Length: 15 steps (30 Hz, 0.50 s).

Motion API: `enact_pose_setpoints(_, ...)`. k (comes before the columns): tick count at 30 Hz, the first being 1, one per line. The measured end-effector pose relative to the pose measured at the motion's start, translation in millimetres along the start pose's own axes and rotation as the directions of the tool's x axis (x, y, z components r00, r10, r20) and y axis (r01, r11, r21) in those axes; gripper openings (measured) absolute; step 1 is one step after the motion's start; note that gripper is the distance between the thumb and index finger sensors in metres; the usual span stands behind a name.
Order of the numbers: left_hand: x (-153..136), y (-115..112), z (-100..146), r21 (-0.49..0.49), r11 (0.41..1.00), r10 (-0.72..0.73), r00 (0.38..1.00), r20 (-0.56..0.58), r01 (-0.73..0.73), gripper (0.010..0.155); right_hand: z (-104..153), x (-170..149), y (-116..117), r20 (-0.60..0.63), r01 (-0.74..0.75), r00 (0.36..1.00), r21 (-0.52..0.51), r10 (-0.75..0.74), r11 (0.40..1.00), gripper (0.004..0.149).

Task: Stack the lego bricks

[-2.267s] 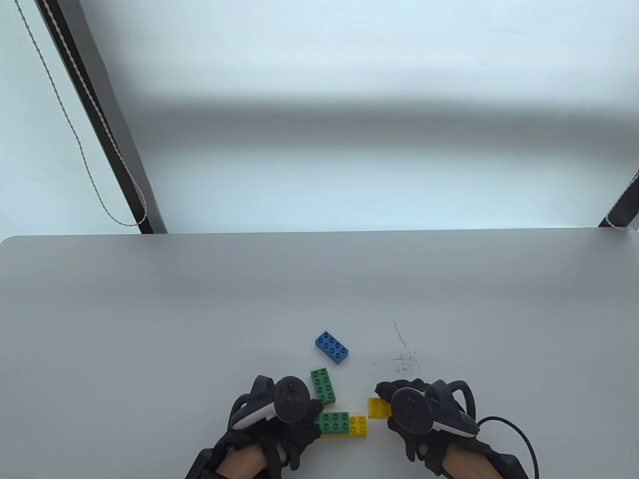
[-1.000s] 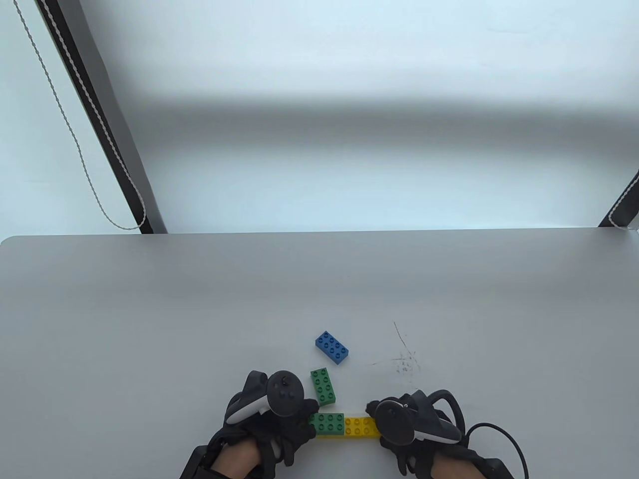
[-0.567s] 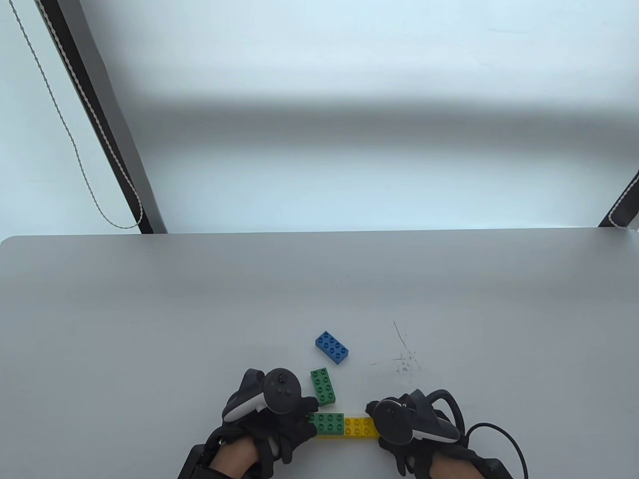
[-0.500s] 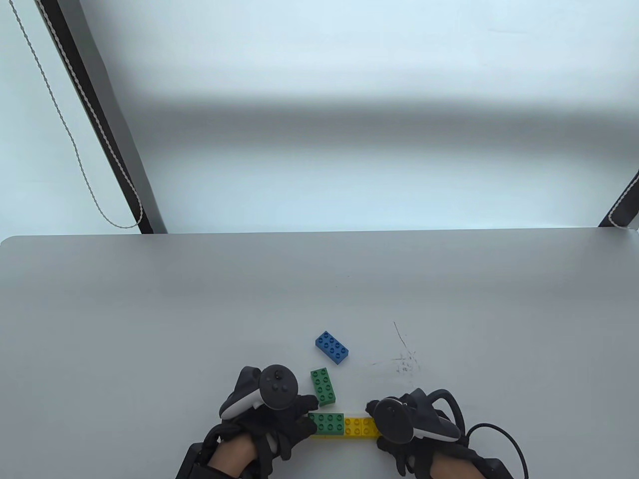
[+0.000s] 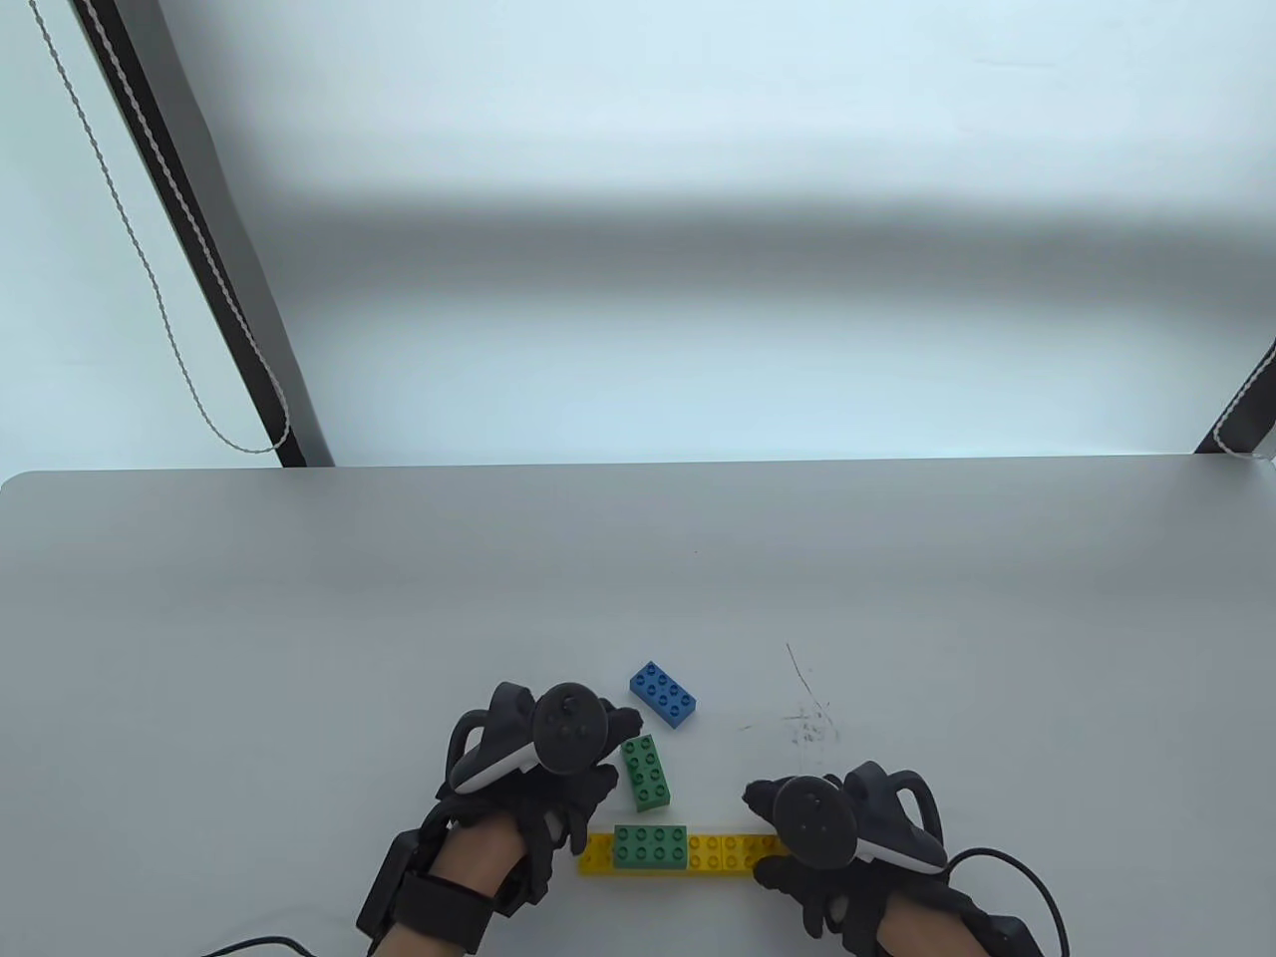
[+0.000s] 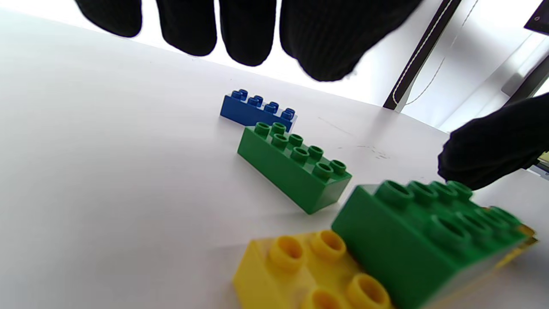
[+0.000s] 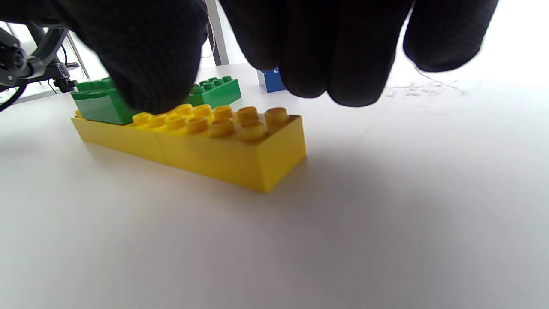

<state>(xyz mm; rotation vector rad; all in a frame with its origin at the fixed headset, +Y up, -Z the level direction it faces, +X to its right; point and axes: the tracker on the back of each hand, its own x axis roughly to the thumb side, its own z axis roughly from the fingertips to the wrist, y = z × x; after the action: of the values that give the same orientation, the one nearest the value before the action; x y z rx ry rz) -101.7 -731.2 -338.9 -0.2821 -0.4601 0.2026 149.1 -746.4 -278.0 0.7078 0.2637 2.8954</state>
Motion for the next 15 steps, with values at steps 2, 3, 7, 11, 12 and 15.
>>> enact_pose_setpoints(2, 5, 0, -6, -0.012, 0.998, -0.057, 0.998, 0.013, 0.057, 0.061, 0, -1, -1, -0.003, 0.005, 1.000, -0.002, -0.005, 1.000, 0.075)
enact_pose_setpoints(3, 8, 0, -10, -0.018, 0.996, -0.089, 0.996, 0.019, 0.089, 0.061, 1, -2, -1, -0.004, 0.007, 1.000, -0.003, -0.007, 1.000, 0.074)
enact_pose_setpoints(7, 15, -5, -20, -0.028, 0.974, -0.223, 0.974, 0.042, 0.224, 0.064, 1, -4, -1, -0.007, 0.015, 1.000, -0.003, -0.015, 1.000, 0.075)
enact_pose_setpoints(11, 24, -18, -26, -0.054, 0.941, -0.331, 0.941, 0.075, 0.335, 0.067, 1, -4, 0, -0.009, 0.019, 1.000, 0.006, -0.019, 1.000, 0.075)
enact_pose_setpoints(12, 26, -22, -28, -0.057, 0.928, -0.362, 0.928, 0.083, 0.368, 0.067, 1, -4, 0, -0.008, 0.019, 1.000, 0.008, -0.019, 1.000, 0.075)
enact_pose_setpoints(15, 30, -27, -30, -0.058, 0.905, -0.416, 0.905, 0.092, 0.422, 0.069, 0, -3, 1, -0.007, 0.017, 1.000, 0.013, -0.017, 1.000, 0.075)
